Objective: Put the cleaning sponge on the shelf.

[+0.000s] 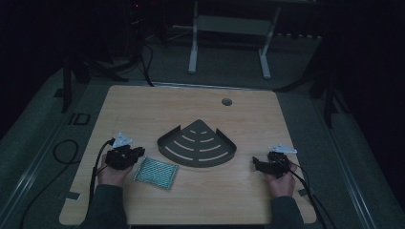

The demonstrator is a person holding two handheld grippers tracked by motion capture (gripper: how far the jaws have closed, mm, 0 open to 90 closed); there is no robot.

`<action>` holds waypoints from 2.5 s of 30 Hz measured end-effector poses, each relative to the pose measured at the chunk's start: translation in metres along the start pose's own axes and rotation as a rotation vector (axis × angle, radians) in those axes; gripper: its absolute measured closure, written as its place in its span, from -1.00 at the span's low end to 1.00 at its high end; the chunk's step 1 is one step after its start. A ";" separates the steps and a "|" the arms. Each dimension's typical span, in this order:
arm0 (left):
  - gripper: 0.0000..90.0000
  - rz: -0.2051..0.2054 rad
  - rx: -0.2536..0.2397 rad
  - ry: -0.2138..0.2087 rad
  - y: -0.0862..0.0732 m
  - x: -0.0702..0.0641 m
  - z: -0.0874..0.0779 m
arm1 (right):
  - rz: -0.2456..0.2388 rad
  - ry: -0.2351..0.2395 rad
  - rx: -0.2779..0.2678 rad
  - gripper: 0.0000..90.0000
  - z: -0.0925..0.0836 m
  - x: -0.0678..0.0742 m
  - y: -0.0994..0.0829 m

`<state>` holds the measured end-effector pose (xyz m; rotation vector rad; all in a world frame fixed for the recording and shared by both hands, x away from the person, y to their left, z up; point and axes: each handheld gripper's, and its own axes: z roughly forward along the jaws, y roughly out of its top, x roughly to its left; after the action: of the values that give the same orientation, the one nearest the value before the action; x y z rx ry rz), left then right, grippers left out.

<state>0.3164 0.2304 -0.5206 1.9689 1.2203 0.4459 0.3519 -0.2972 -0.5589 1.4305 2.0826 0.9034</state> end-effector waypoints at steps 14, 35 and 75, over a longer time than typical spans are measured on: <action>1.00 0.128 0.094 -0.104 -0.002 -0.036 0.010 | -0.001 0.001 0.001 -0.55 0.000 0.000 0.000; 1.00 0.119 0.188 -0.065 -0.009 -0.027 0.010 | -0.001 0.000 0.001 -0.55 0.000 0.000 0.000; 0.99 0.099 0.209 -0.058 -0.030 -0.046 -0.017 | -0.001 0.000 0.001 -0.55 0.000 0.000 0.000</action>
<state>0.2656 0.2045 -0.5278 2.2120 1.1762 0.3184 0.3519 -0.2972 -0.5588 1.4298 2.0843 0.9020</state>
